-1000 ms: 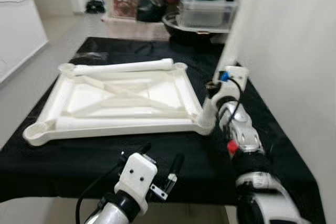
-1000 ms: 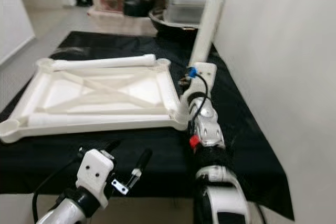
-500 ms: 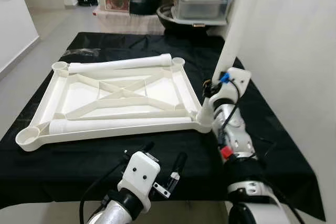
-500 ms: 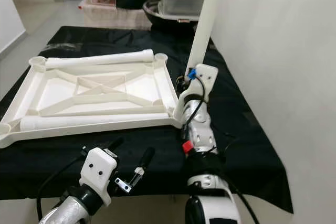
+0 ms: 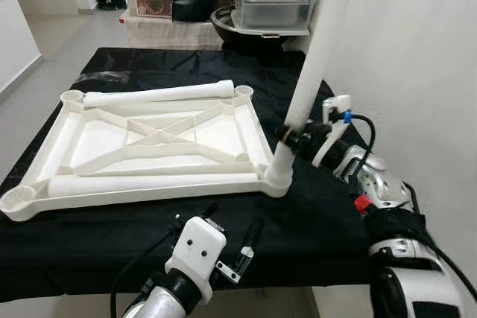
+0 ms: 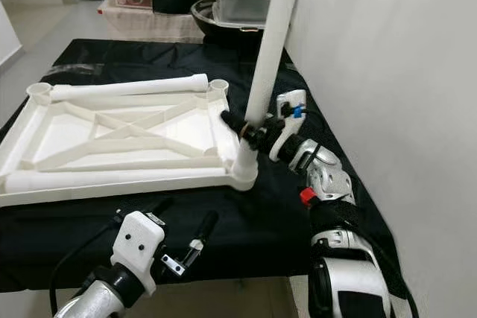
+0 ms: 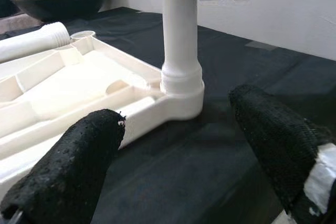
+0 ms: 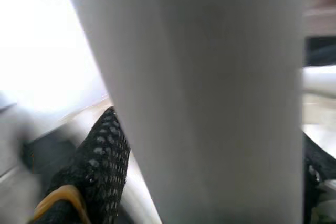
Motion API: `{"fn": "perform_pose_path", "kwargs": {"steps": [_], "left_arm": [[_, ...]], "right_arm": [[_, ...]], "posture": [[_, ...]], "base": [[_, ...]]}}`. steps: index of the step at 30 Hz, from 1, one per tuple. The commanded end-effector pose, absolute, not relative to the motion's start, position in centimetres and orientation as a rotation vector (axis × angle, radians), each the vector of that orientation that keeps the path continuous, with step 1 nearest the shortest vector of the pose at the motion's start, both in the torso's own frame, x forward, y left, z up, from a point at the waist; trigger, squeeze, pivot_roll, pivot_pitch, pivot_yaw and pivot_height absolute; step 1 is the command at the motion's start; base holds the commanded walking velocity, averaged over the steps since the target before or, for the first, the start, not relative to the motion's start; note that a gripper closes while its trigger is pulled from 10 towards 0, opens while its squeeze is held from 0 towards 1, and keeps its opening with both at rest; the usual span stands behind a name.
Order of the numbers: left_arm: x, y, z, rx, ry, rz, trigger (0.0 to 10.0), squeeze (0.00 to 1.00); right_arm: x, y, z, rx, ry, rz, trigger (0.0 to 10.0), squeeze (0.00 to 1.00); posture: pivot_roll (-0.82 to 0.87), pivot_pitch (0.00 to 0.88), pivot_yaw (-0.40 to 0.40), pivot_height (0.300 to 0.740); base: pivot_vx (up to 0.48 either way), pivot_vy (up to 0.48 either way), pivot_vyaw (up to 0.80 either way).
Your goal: Building children table
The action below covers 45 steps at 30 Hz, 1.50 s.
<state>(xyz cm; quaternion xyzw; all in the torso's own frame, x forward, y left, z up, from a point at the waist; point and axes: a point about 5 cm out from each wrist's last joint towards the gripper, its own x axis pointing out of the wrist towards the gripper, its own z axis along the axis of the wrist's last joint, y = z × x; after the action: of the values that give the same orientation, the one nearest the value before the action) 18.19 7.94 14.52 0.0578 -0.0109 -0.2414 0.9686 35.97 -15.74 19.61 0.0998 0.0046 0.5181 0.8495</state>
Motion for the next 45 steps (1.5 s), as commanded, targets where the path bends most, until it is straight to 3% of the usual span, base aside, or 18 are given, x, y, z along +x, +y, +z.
{"fn": "perform_pose_path", "kwargs": {"steps": [1, 6, 7, 9, 13, 15, 18, 21, 23, 24, 26, 31, 32, 36, 37, 41, 42, 45], "left_arm": [[18.2, 8.0, 14.3, 0.125, -0.015, -0.486, 10.0, 0.0], [18.2, 8.0, 14.4, 0.124, -0.019, -0.483, 10.0, 0.0], [18.2, 8.0, 14.4, 0.124, -0.02, -0.482, 10.0, 0.0], [18.2, 8.0, 14.4, 0.124, -0.022, -0.482, 10.0, 0.0], [18.1, 8.0, 14.4, 0.124, -0.025, -0.482, 10.0, 0.0], [18.1, 8.0, 14.5, 0.124, -0.025, -0.482, 10.0, 0.0], [18.1, 8.0, 14.4, 0.125, -0.026, -0.482, 10.0, 0.0], [18.1, 8.0, 14.4, 0.125, -0.025, -0.483, 10.0, 0.0], [18.2, 8.0, 14.4, 0.127, -0.025, -0.488, 10.0, 0.0], [18.2, 8.0, 14.4, 0.127, -0.025, -0.488, 10.0, 0.0], [18.2, 8.0, 14.4, 0.129, -0.025, -0.489, 10.0, 0.0], [18.2, 8.0, 14.4, 0.13, -0.025, -0.487, 10.0, 0.0], [18.2, 8.1, 14.4, 0.13, -0.023, -0.487, 10.0, 0.0], [18.1, 8.1, 14.4, 0.13, -0.021, -0.487, 10.0, 0.0], [18.1, 8.0, 14.4, 0.129, -0.021, -0.488, 10.0, 0.0], [18.1, 8.0, 14.3, 0.128, -0.02, -0.49, 10.0, 0.0], [18.2, 8.0, 14.3, 0.128, -0.02, -0.49, 10.0, 0.0], [18.2, 7.9, 14.3, 0.127, -0.021, -0.489, 10.0, 0.0]], "right_arm": [[35.5, -14.4, 19.2, 0.193, 0.064, 1.238, 10.0, 0.0], [35.7, -13.4, 19.0, 0.144, 0.087, 1.317, 10.0, 0.0], [36.0, -13.0, 18.9, 0.141, 0.088, 1.287, 0.0, 0.0], [36.2, -12.7, 18.8, 0.139, 0.088, 1.264, 0.0, 0.0], [38.1, -13.5, 18.6, 0.079, 0.014, 0.873, 0.0, 0.0], [38.2, -13.8, 18.6, 0.07, -0.002, 0.822, 0.0, 0.0], [39.2, -16.5, 18.5, 0.071, -0.027, 0.391, 0.0, 0.0], [39.4, -17.4, 18.3, 0.079, -0.029, 0.258, 0.0, 0.0], [38.4, -20.7, 17.0, 0.093, 0.01, -0.175, 0.0, 0.0], [38.4, -20.7, 17.0, 0.093, 0.01, -0.175, 0.0, 0.0], [36.7, -21.3, 15.7, 0.107, 0.065, -0.391, 0.0, 0.0], [36.3, -19.2, 15.4, 0.13, 0.062, -0.382, 0.0, 0.0], [36.7, -18.1, 16.1, 0.16, 0.007, -0.294, 10.0, 0.0], [37.2, -16.9, 17.5, 0.179, -0.096, -0.181, 10.0, 0.0], [37.6, -16.5, 18.1, 0.21, -0.134, -0.122, 10.0, 1.0], [38.1, -16.4, 19.5, 0.282, -0.182, 0.074, 10.0, 1.0], [38.2, -17.0, 19.8, 0.28, -0.184, 0.148, 10.0, 0.0], [38.0, -17.8, 20.2, 0.331, -0.169, 0.354, 10.0, 0.0]], "posture": [[0.15, 0.043, -0.077, 0.74], [0.16, 0.048, -0.077, 0.74], [0.16, 0.049, -0.079, 0.74], [0.16, 0.049, -0.079, 0.74], [0.15, 0.05, -0.077, 0.74], [0.15, 0.05, -0.077, 0.74], [0.15, 0.051, -0.073, 0.74], [0.15, 0.051, -0.073, 0.74], [0.15, 0.05, -0.071, 0.74], [0.15, 0.05, -0.071, 0.74], [0.15, 0.051, -0.072, 0.74], [0.15, 0.052, -0.072, 0.74], [0.15, 0.052, -0.071, 0.74], [0.15, 0.052, -0.069, 0.74], [0.15, 0.052, -0.069, 0.74], [0.15, 0.051, -0.072, 0.74], [0.15, 0.05, -0.069, 0.74], [0.15, 0.049, -0.07, 0.74]], "base": [[0.0, 0.0, 0.0], [0.0, 0.0, 0.0], [0.0, 0.0, 0.0], [0.0, 0.0, 0.0], [0.0, 0.0, 0.0], [0.0, 0.0, 0.0], [0.0, 0.0, 0.0], [0.0, 0.0, 0.0], [0.0, 0.0, 0.0], [0.0, 0.0, 0.0], [0.0, 0.0, 0.0], [0.0, 0.0, 0.0], [0.0, 0.0, 0.0], [0.0, 0.0, 0.0], [0.0, 0.0, 0.0], [0.0, 0.0, 0.0], [0.0, 0.0, 0.0], [0.0, 0.0, 0.0]]}}
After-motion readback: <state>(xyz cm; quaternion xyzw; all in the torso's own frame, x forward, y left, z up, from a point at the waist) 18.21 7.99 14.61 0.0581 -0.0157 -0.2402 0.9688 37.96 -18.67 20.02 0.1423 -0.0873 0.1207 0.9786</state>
